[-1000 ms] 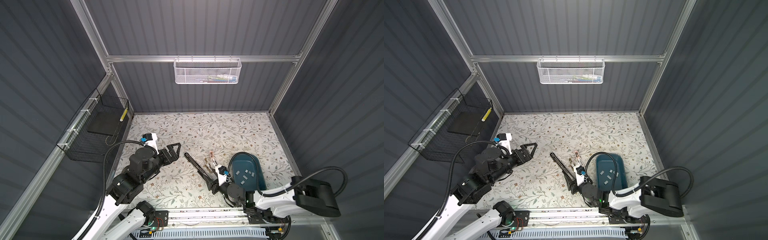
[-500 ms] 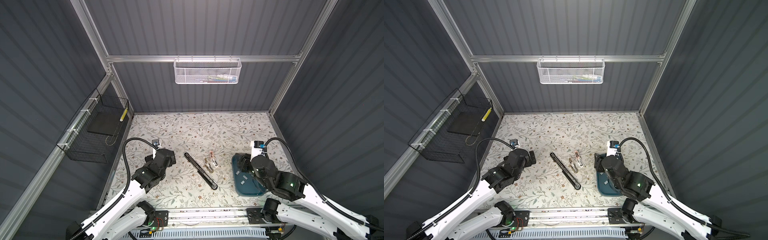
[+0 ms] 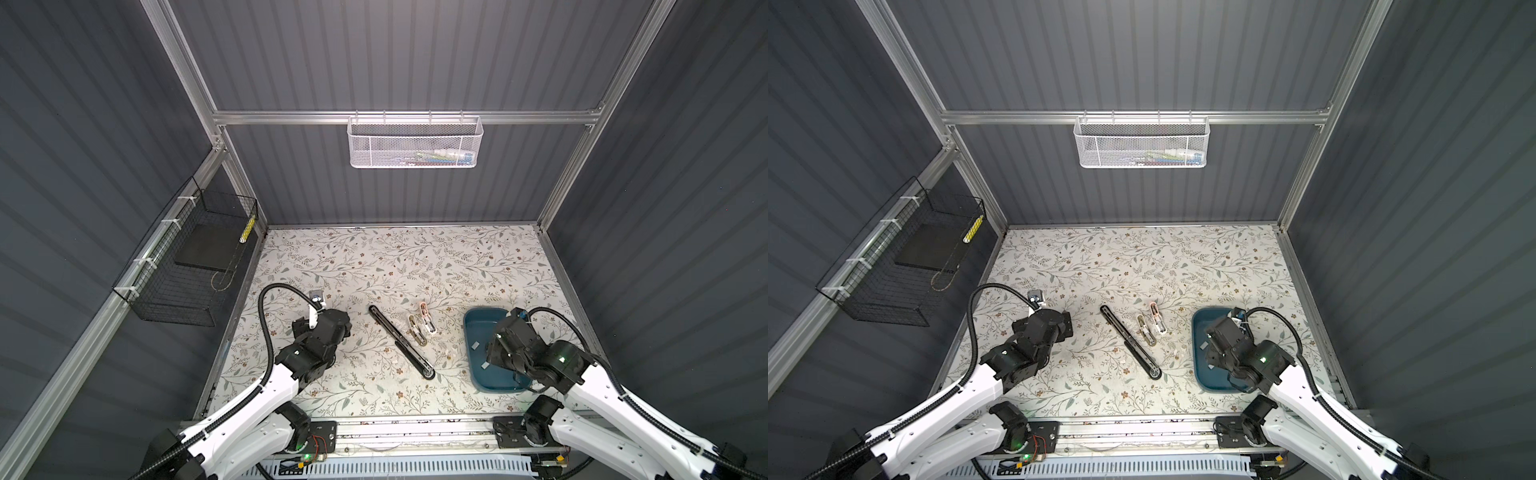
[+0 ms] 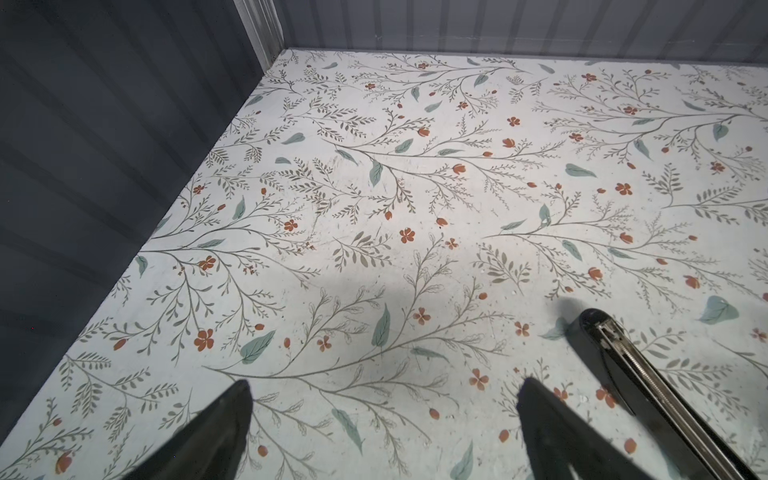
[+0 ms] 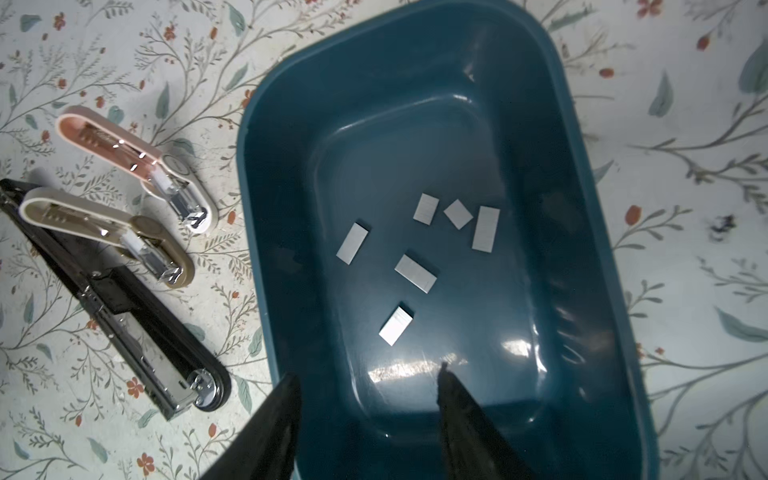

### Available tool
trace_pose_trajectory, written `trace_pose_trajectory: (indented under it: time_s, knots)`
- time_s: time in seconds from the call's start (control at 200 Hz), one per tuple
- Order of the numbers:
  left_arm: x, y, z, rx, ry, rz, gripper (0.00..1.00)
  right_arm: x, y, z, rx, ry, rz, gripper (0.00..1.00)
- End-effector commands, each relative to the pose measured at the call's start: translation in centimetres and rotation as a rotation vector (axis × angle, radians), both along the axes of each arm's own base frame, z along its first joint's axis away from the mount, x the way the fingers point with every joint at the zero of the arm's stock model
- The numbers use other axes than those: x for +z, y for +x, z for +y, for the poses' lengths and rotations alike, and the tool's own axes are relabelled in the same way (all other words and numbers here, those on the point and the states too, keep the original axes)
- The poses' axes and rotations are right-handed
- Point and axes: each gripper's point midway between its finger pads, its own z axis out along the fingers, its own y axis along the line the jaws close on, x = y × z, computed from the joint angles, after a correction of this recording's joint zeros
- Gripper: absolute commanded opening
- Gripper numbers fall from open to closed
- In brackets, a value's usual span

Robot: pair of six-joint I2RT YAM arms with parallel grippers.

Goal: Load the staples into the stapler
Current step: 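Move the right gripper over the teal tray toward the white staple strips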

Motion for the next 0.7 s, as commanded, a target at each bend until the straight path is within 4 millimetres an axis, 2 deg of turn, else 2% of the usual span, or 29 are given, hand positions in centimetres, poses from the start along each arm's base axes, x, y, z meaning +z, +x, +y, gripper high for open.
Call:
trace_pose_trajectory:
  time_s: [0.0,0.105,0.24,0.33,0.445,0.54,0.58,0.695]
  knots:
    - [0.9,0.5,0.1,0.014,0.007,-0.043,1.00,-0.2,1.5,2.0,0.018,0.129,0.000,0.54]
    - [1.0,0.4,0.1,0.013,-0.002,-0.055,1.00,-1.2,2.5,2.8,0.018,0.153,0.008,0.53]
    - [1.1,0.4,0.2,0.012,-0.006,-0.066,1.00,-2.5,3.4,2.8,-0.007,0.124,0.048,0.52]
    - [1.1,0.4,0.2,0.016,-0.003,-0.067,1.00,-3.2,3.8,2.2,-0.038,0.071,0.077,0.51]
    - [1.0,0.6,0.0,0.010,0.002,-0.061,1.00,-3.7,4.2,1.4,-0.066,0.017,0.099,0.55]
    - [1.0,0.7,0.0,0.011,0.005,-0.058,1.00,-3.9,4.8,1.7,-0.068,0.030,0.097,0.51]
    - [0.9,0.7,-0.1,0.009,0.006,-0.056,1.00,-4.5,5.0,1.9,-0.061,0.021,0.121,0.49]
    - [0.8,0.8,-0.3,0.002,0.010,-0.050,1.00,-5.0,5.8,2.2,-0.055,0.007,0.139,0.48]
